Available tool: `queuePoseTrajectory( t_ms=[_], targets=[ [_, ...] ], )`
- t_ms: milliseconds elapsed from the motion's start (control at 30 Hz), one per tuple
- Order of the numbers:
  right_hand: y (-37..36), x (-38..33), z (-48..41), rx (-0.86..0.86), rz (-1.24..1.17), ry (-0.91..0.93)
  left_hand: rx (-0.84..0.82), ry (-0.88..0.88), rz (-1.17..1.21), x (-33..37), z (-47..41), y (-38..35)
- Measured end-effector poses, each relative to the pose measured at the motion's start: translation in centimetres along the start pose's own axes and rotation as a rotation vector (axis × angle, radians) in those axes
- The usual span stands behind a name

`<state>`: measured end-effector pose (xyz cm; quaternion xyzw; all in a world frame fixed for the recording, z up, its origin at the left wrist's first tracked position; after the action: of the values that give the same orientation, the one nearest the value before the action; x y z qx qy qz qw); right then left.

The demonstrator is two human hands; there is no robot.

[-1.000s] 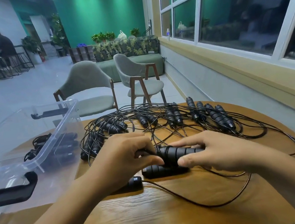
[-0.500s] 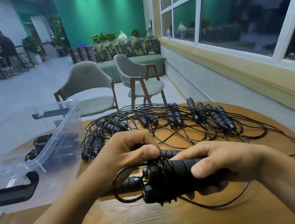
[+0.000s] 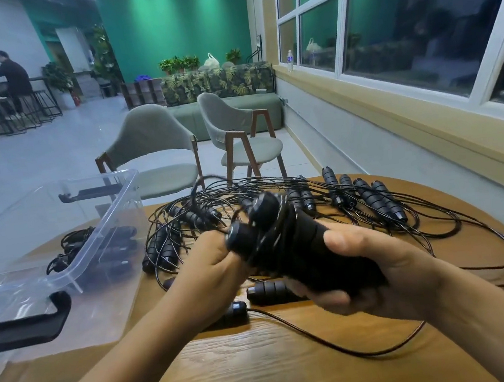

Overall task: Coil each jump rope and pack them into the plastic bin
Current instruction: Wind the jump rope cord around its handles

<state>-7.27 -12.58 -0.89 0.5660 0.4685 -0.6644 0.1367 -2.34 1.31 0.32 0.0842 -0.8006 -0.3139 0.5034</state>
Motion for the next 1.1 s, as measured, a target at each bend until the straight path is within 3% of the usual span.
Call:
queuePoseTrajectory(
  t_ms=[67, 333, 567, 767, 867, 1100],
  targets=[
    [0.5, -0.7, 0.5, 0.062, -0.047, 0.068, -0.009, -0.049, 0.038, 0.5, -0.2, -0.3],
    [1.5, -2.2, 0.9, 0.283, 0.027, 0.225, 0.119, -0.117, -0.184, 2.3, -0.4, 0.6],
    [2.3, -4.0, 1.3, 0.404, -0.024, 0.364, 0.083, -0.124, -0.29, 2.4, -0.5, 0.3],
    [2.2, -4.5, 2.1, 0.637, 0.294, 0.434, 0.192, -0.269, -0.751, 3.8, -0.2, 0.7],
    [1.6, -4.8, 2.5, 0.704, 0.486, 0.433, 0.207, -0.328, -0.871, 4.3, 0.0, 0.6],
    [2.1, -5.3, 3.0, 0.799, 0.698, 0.476, 0.217, -0.242, -0.578, 3.6, -0.6, 2.1]
  ],
)
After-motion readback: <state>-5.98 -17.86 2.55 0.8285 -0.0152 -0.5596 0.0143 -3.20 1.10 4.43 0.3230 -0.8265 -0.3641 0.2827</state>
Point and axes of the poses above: each hand's wrist, its own z-axis away from the middle knuckle, its own y-axis out of the back of the hand, x = y × z, the point moved 9 cm from there along -z, towards the middle knuckle, and after that the axes turned 8 degrees about -z, right-handed, at the moved point
